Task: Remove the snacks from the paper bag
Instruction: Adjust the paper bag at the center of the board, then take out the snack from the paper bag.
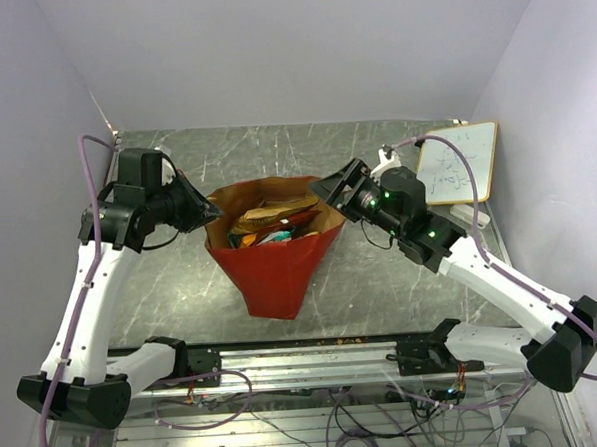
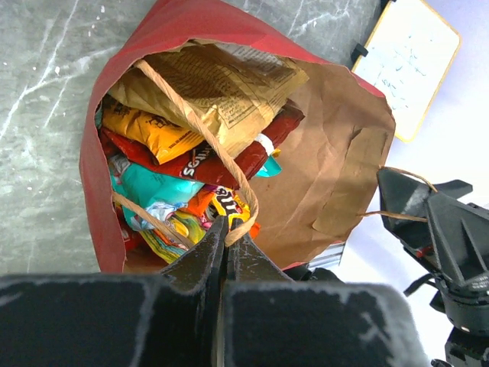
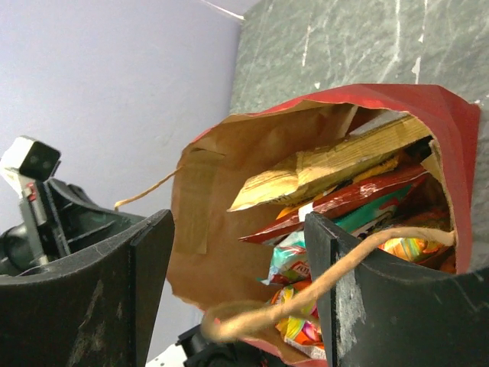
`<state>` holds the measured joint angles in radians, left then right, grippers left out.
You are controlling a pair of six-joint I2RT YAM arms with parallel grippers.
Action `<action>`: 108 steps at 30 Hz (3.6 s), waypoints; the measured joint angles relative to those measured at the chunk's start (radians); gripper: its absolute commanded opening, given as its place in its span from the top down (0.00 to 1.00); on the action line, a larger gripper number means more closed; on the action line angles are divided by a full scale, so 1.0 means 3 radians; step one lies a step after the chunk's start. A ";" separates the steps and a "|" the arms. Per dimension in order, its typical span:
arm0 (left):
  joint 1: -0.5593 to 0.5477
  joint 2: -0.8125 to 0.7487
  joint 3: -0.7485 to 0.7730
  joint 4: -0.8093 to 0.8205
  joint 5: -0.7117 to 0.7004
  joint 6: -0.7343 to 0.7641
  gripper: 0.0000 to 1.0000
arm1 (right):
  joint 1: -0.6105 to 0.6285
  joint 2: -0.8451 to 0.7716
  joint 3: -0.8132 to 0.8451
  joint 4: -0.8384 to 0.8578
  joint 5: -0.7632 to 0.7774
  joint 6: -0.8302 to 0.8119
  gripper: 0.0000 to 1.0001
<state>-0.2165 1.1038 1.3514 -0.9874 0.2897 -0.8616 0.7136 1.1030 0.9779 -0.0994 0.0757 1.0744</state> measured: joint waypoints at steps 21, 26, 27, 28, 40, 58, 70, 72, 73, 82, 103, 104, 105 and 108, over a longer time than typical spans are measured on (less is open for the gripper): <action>-0.0001 -0.0067 -0.0240 0.0498 0.0446 -0.0580 0.93 | -0.0406 0.0140 0.0863 -0.1110 0.0214 -0.0765 1.00; -0.0195 -0.0053 -0.0286 0.0810 0.0519 -0.1005 0.93 | -0.1096 0.0248 0.1339 -0.1790 -0.0113 -0.1265 1.00; -0.0314 -0.0032 -0.0286 0.0905 0.0504 -0.1085 0.93 | -0.1197 0.0294 0.1475 -0.1916 -0.0161 -0.1369 1.00; -0.0432 -0.0005 -0.0286 0.0992 0.0495 -0.1142 0.93 | -0.1289 0.0346 0.1615 -0.2031 -0.0209 -0.1489 1.00; -0.1795 0.0814 -0.0280 0.1620 0.0075 -0.1443 0.92 | -0.1686 0.0827 0.2502 -0.2684 -0.0730 -0.2619 1.00; -0.2084 -0.0134 -0.0477 0.0984 -0.0884 -0.0581 0.20 | -0.1689 0.0439 0.1624 -0.2005 -0.2478 -0.2658 1.00; -0.2396 0.0528 0.0319 0.1146 -0.1157 0.0415 0.38 | -0.1689 0.0425 0.1676 -0.2110 -0.2260 -0.2609 1.00; -0.2440 0.0707 0.0320 0.1186 -0.1181 0.0483 0.41 | -0.1689 0.0399 0.1668 -0.2103 -0.2199 -0.2583 1.00; -0.2466 0.0786 0.0320 0.1212 -0.1191 0.0525 0.43 | -0.1689 0.0381 0.1654 -0.2096 -0.2181 -0.2558 1.00; -0.2836 0.1041 0.0061 0.1581 -0.1513 0.1082 0.58 | -0.1689 0.0117 0.1231 -0.1781 -0.2181 -0.2181 1.00; -0.2972 0.1624 -0.0518 0.2413 -0.2148 0.1687 0.52 | -0.1689 0.0000 0.1261 -0.1732 -0.1906 -0.1966 1.00; -0.2972 0.1621 -0.0518 0.2431 -0.2183 0.1686 0.49 | -0.1689 0.0000 0.1274 -0.1736 -0.1909 -0.1972 1.00; -0.2972 0.1620 -0.0518 0.2447 -0.2215 0.1685 0.44 | -0.1689 0.0000 0.1286 -0.1741 -0.1910 -0.1976 1.00; -0.2967 0.1629 -0.0516 0.2453 -0.2304 0.1675 0.39 | -0.1690 0.0018 0.1350 -0.1799 -0.1919 -0.2013 1.00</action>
<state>-1.1065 1.5925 1.1965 -0.2516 -0.4015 -0.3592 0.2066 1.1084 1.3830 -0.6392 -0.4999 0.4706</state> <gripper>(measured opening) 0.558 0.005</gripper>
